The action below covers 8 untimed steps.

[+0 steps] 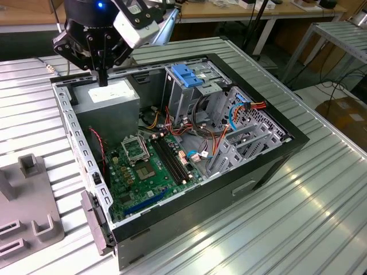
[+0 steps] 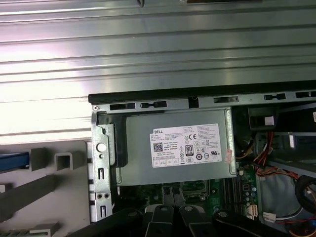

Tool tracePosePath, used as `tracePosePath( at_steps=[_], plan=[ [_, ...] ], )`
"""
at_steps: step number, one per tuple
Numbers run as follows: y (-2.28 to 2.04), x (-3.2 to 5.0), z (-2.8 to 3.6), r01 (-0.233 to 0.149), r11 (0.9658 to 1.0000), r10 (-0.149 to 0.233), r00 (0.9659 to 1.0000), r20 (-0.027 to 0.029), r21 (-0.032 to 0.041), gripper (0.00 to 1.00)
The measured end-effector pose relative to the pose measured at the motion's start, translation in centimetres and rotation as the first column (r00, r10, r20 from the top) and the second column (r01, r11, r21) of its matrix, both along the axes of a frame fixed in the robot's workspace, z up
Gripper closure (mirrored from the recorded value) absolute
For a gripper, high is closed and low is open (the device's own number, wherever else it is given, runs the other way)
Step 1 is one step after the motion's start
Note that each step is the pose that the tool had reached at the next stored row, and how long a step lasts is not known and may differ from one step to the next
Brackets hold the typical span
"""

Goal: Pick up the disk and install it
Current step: 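Reach for the disk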

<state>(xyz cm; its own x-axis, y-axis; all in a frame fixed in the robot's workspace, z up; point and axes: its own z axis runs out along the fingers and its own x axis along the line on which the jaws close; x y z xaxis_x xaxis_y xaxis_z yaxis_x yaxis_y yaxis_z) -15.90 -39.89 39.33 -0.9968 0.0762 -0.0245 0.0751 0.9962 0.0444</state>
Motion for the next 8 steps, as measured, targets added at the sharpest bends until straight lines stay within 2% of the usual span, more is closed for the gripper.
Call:
tracePosePath(
  at_steps=[8],
  plan=[
    [0.0, -0.57, 0.0, 0.0, 1.0, 0.0, 1.0, 0.0, 0.0, 0.9]
  ],
)
